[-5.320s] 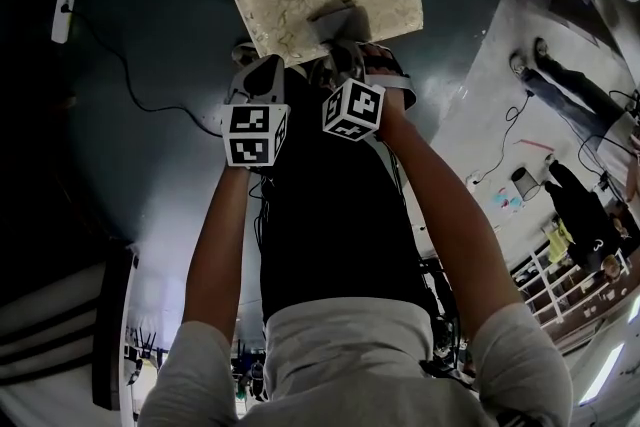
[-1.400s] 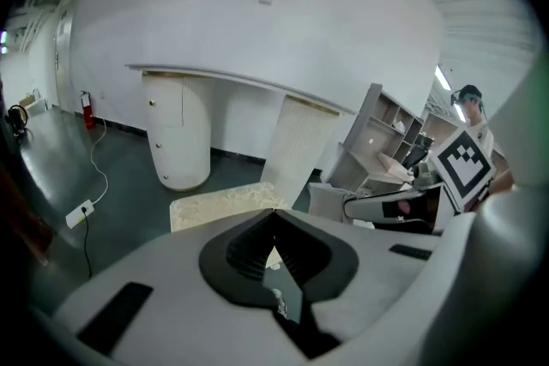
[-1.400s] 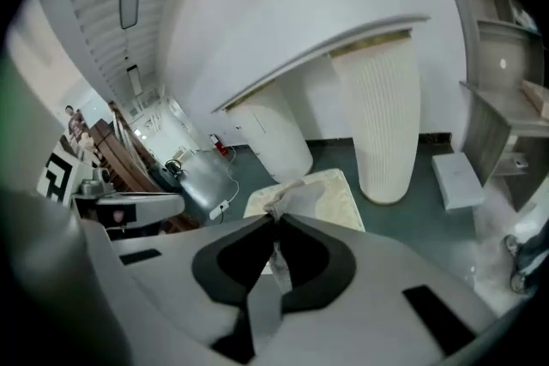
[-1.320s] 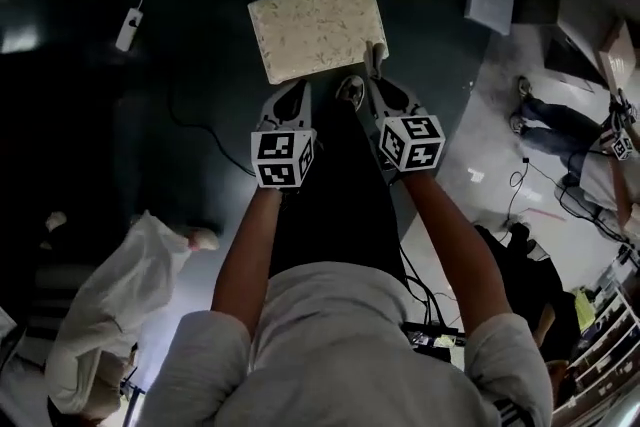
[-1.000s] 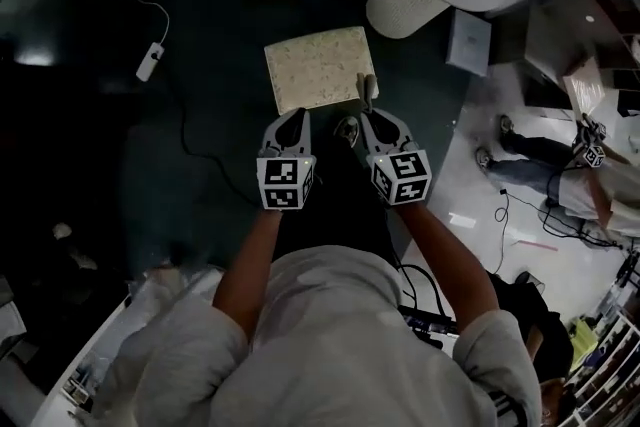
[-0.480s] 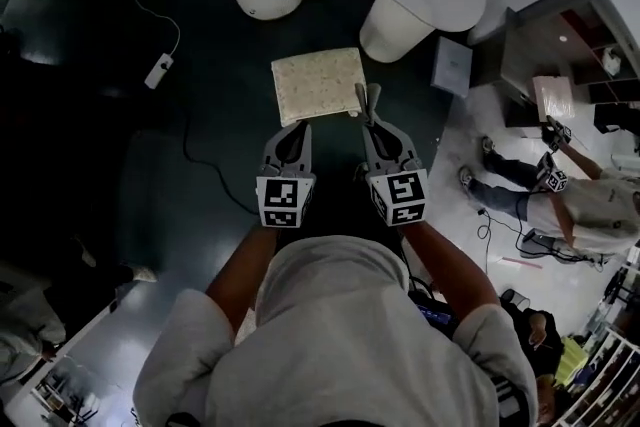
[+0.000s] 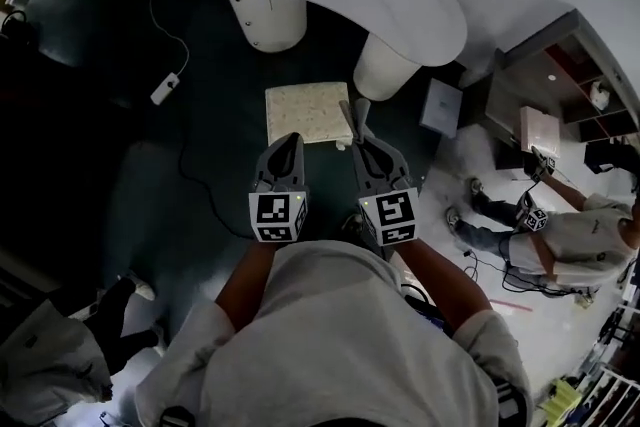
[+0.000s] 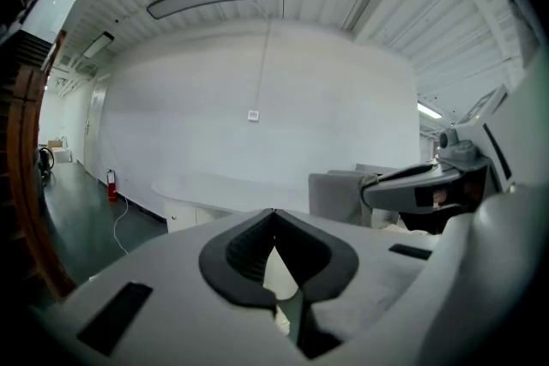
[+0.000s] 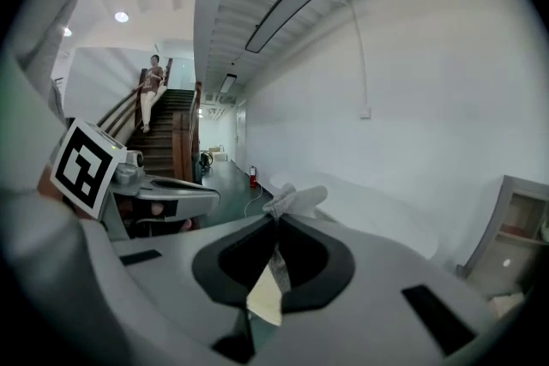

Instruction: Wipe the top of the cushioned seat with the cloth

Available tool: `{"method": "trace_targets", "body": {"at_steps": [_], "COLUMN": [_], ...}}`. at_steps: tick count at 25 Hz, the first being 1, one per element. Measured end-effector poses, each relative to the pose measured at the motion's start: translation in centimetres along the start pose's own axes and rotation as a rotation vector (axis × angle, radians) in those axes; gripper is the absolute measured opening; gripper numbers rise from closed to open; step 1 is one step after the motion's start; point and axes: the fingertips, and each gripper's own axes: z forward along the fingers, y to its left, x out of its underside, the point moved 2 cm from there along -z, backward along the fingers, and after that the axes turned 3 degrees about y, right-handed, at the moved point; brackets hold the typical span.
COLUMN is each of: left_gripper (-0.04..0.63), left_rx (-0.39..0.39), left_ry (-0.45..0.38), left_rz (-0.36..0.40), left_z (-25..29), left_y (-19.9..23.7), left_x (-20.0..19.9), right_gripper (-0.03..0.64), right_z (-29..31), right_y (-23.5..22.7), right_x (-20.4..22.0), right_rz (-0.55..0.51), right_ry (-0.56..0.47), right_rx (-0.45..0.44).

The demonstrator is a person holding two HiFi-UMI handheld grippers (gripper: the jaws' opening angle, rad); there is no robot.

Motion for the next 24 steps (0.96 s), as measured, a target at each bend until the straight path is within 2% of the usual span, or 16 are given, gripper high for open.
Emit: {"method": "trace_targets", "body": {"at_steps": [5, 10, 16, 24], "left_gripper": [0.015, 0.015, 0.015, 0.015], "left_rx": [0.047, 0.039, 0.024, -0.005], "left_ry": [-0.018, -0.02, 0.009, 0.037], "left_rz": [0.041, 0.05, 0.088, 0.077], "left_z": [0.2, 0.5, 0.6, 0.2], "left_y": [-5.1, -8.7, -11.1, -11.7], "left_x": [-1.4, -1.7, -1.2, 0.2], "right_gripper": [0.026, 0.026, 0.026, 0.026], "right_z": [-3.5, -6.2, -7.9, -7.6], "right_y": [-2.3, -4.6, -6.4, -6.7], "right_x": [0.5, 1.6, 3.5, 4.8], "right_rz": [0.017, 0.041, 0.071, 0.069], "right_ry": [-0.037, -0.046, -0.034, -0.029], "right_rx": [0.006, -0.013, -0.037, -0.063]}}
